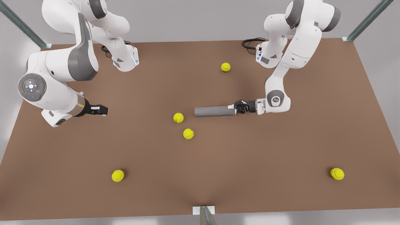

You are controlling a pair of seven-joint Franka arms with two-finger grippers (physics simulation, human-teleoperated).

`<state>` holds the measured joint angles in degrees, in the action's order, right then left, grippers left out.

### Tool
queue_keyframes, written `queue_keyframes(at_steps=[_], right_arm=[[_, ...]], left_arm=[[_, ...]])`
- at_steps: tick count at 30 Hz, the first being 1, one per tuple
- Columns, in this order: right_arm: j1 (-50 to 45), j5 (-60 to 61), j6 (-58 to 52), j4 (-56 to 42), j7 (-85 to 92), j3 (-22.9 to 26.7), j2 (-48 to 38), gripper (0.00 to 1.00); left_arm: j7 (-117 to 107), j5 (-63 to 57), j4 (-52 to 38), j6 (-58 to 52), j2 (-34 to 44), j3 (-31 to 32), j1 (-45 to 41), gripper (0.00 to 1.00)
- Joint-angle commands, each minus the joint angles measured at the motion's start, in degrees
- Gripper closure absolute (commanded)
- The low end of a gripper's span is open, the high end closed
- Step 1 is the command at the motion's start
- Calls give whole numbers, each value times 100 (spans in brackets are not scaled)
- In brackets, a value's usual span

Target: Put the tennis tube upright

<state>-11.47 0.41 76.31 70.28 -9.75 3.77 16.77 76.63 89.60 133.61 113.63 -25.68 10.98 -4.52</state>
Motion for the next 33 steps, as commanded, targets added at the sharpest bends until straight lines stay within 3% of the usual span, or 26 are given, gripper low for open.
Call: queue_keyframes(at_steps=[1,11,17,19,22,24,29,33], right_arm=[[5,3,-2,-5,-19,1,-7,0],[-4,11,-20,4,43,1,2,0],[-31,-24,130,12,8,-8,37,0],[-31,-24,121,12,8,-8,37,0],[-22,-41,121,12,43,-8,37,0],[-39,-15,121,12,17,-8,37,0],[-31,-24,121,21,17,-8,37,0],[-39,-15,130,30,17,-8,72,0]], left_arm=[[-140,-92,-2,-8,27,1,-5,79],[-518,-786,-72,71,598,-122,-5,79],[-886,-2113,-89,194,1293,-825,-5,79],[-1186,-2790,-90,195,1609,-1317,38,79],[-2091,-4451,-1029,-508,1856,-2126,118,79],[-2460,-4995,-1521,-763,1864,-2337,118,79],[-3541,-6763,-2682,-930,1891,-2355,109,79],[-3647,-7738,-3051,-851,1856,-2355,109,79]])
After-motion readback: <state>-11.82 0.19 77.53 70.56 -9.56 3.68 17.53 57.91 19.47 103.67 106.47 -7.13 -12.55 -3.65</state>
